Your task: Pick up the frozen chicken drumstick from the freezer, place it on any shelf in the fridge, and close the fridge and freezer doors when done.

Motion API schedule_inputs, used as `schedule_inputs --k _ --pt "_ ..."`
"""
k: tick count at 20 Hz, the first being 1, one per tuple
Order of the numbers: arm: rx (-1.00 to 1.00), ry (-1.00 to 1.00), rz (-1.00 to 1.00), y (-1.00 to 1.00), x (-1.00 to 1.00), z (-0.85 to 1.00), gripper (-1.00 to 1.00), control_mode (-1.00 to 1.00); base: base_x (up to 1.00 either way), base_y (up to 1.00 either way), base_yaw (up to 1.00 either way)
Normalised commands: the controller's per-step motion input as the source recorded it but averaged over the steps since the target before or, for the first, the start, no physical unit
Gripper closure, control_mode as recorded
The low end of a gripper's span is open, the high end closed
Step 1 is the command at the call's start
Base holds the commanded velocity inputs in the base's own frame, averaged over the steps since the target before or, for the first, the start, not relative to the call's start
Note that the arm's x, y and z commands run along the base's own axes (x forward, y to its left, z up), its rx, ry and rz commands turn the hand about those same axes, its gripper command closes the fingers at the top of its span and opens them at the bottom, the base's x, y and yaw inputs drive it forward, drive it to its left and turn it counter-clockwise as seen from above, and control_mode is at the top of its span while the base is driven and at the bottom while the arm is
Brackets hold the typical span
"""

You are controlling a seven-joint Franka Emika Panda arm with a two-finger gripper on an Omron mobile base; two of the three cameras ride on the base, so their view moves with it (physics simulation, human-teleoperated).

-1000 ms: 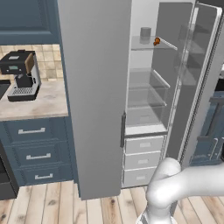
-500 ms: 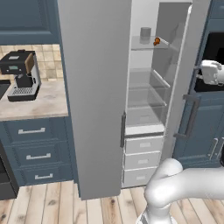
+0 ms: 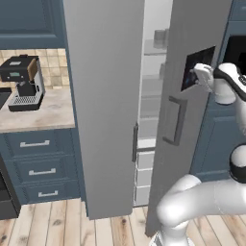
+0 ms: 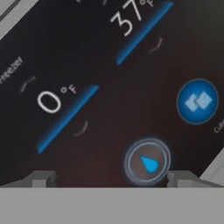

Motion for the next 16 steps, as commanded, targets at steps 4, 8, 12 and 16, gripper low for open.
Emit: schedule_inputs --k 4,8,12,16 --pt "0.0 0.0 -0.19 0.05 0.6 0.0 -1.0 -1.0 0.0 0.0 0.0" --pt "0.0 0.0 -0.19 0.02 0.73 0.0 -1.0 -1.0 0.0 0.0 0.0" --pt "0.0 0.0 -0.19 0.01 0.87 0.0 -1.0 -1.0 0.0 0.0 0.0" --pt "0.0 0.0 -0.16 0.03 0.88 0.0 -1.0 -1.0 0.0 0.0 0.0"
